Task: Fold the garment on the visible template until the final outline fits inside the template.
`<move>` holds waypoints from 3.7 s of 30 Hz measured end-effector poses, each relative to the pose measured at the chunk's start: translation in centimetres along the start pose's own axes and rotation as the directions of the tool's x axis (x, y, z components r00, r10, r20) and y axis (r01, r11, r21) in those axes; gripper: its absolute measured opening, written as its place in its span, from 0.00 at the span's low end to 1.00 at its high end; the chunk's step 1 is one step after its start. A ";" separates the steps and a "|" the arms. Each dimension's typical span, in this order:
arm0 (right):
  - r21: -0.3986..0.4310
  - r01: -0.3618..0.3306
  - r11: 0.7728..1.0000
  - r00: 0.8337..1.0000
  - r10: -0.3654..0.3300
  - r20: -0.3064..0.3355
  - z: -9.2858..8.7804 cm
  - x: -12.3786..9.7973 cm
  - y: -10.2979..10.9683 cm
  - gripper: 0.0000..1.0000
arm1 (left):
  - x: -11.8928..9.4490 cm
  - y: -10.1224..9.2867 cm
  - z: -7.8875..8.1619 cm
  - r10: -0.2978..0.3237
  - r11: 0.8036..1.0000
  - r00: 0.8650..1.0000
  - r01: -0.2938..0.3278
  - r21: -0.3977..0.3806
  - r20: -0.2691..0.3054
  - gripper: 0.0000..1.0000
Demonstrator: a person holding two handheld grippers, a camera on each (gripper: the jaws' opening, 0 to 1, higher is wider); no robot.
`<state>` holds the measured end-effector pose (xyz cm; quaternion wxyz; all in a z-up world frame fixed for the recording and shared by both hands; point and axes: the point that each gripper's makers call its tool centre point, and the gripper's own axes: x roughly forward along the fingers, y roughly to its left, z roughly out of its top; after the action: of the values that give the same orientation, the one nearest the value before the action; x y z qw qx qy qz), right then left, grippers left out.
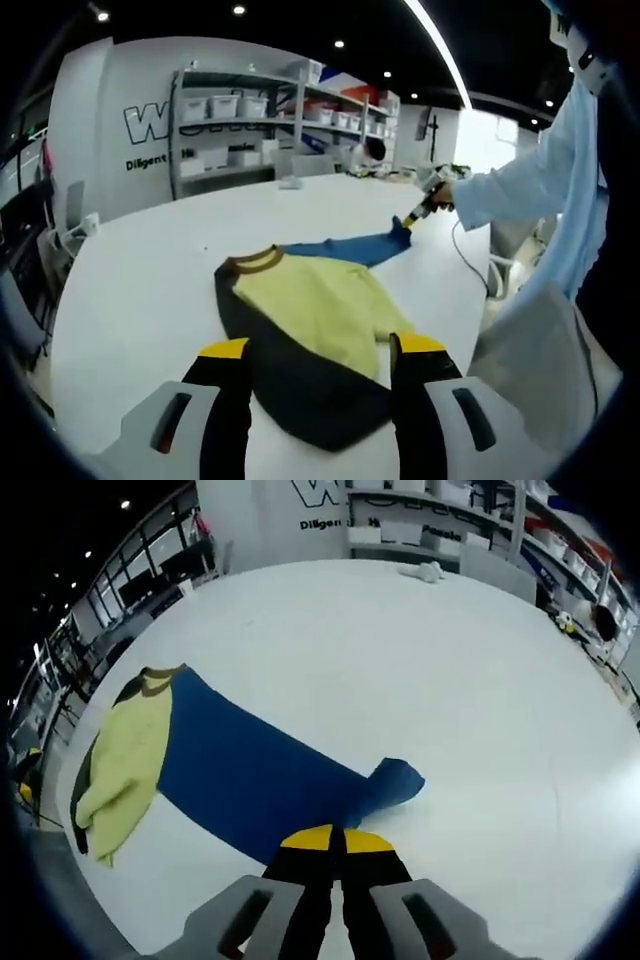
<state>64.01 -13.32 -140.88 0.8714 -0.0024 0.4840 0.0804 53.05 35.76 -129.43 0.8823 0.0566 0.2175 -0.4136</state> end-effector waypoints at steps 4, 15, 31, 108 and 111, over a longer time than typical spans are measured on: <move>-0.042 -0.023 0.999 0.999 0.022 -0.030 -0.7 1.1 1.0 0.00 | -0.2 0.1 0.0 0.003 1.000 1.000 -0.003 -0.006 0.001 0.53; -0.059 -0.081 0.995 0.995 0.078 -0.062 -2.4 2.1 3.2 0.09 | -0.3 0.2 -0.1 0.006 1.000 1.000 -0.006 -0.012 0.002 0.53; 0.105 -0.021 0.994 0.999 0.018 0.028 -1.0 1.3 -1.2 0.07 | 0.0 0.4 -0.4 0.003 1.000 1.000 -0.004 -0.019 -0.003 0.53; -0.047 0.062 0.997 0.994 -0.057 0.091 -2.0 -1.4 0.0 0.16 | -0.4 0.1 0.1 0.009 1.000 1.000 -0.009 -0.018 0.023 0.53; -0.067 0.040 0.997 0.994 -0.033 0.100 -1.8 -1.4 1.6 0.16 | -0.5 0.1 0.0 0.010 1.000 1.000 -0.010 -0.019 0.024 0.53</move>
<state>61.53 -12.04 -140.49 0.8950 -0.0375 0.4371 0.0812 52.81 36.19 -129.20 0.8874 0.0444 0.2104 -0.4077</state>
